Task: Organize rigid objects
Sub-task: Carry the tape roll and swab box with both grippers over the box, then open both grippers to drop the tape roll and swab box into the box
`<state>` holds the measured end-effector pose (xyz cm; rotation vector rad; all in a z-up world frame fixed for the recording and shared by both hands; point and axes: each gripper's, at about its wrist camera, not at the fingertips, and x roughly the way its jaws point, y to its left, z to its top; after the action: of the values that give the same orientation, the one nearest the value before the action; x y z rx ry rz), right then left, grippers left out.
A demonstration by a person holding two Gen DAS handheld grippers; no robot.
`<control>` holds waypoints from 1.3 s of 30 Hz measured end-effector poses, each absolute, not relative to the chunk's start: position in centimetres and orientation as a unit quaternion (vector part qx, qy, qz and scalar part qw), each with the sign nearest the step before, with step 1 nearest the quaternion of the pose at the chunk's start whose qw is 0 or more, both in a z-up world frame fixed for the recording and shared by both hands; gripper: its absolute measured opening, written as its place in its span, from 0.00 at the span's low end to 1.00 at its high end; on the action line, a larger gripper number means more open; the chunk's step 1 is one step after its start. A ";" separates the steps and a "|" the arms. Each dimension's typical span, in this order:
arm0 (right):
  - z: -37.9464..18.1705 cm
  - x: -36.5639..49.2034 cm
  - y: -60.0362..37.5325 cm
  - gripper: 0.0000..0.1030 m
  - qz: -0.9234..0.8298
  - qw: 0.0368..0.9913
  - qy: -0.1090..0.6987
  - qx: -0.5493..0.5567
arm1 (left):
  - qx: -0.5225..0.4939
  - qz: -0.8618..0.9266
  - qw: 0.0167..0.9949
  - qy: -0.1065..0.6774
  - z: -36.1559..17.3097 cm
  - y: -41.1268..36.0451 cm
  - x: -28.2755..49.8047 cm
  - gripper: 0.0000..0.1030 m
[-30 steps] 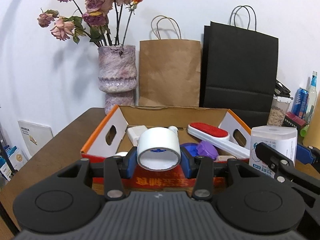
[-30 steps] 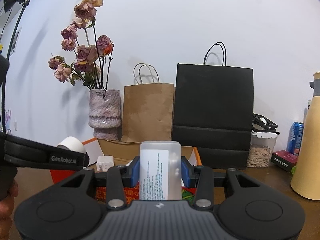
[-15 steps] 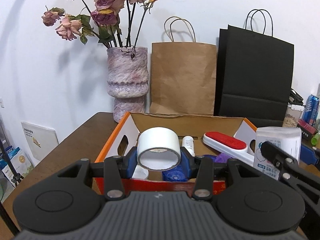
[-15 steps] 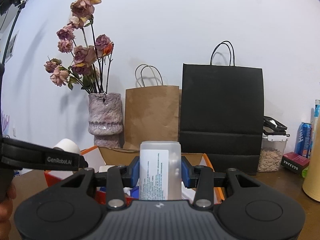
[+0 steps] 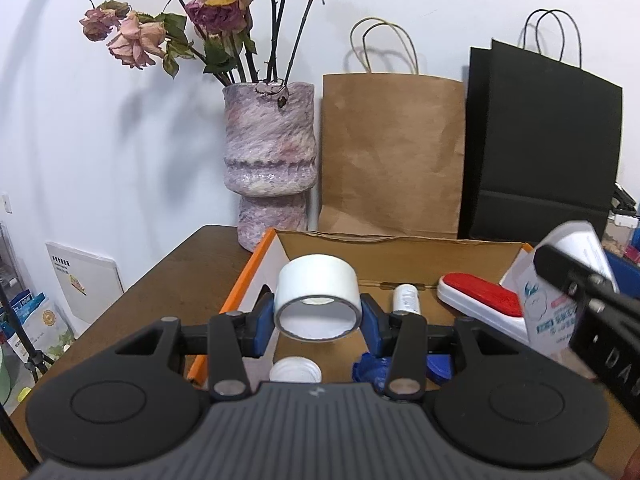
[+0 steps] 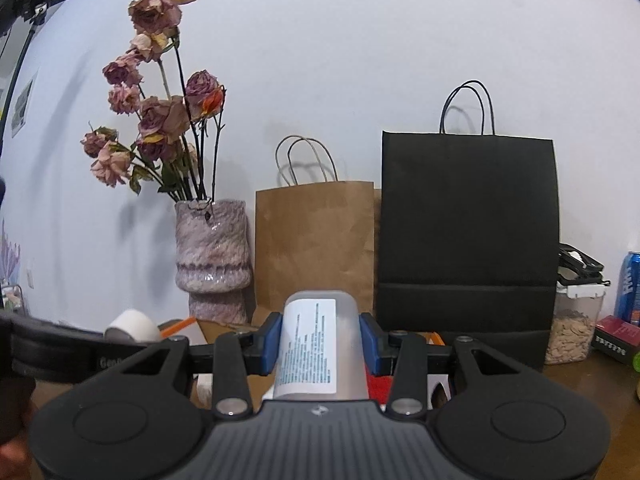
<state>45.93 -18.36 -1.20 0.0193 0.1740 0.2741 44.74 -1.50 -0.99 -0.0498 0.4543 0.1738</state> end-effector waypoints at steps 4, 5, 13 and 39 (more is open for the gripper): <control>-1.1 47.4 -17.7 0.39 0.144 0.986 0.085 0.014 | -0.023 0.090 0.969 0.229 -1.3 -1.0 46.1 0.43; -1.1 47.8 -17.5 0.39 0.146 0.986 0.085 0.014 | -0.022 0.090 0.969 0.230 -1.4 -1.0 46.4 0.43; -1.6 50.3 -16.3 0.39 0.157 0.983 0.091 0.006 | -0.013 0.093 0.967 0.236 -2.0 -0.8 48.6 0.43; -2.2 51.8 -20.2 1.00 0.104 0.982 0.153 0.035 | 0.015 0.095 0.968 0.232 -1.7 -0.6 49.3 1.00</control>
<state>51.79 -20.19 -2.21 0.0707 0.3068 0.2100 49.26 -0.57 -1.66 0.0299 0.4692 0.1918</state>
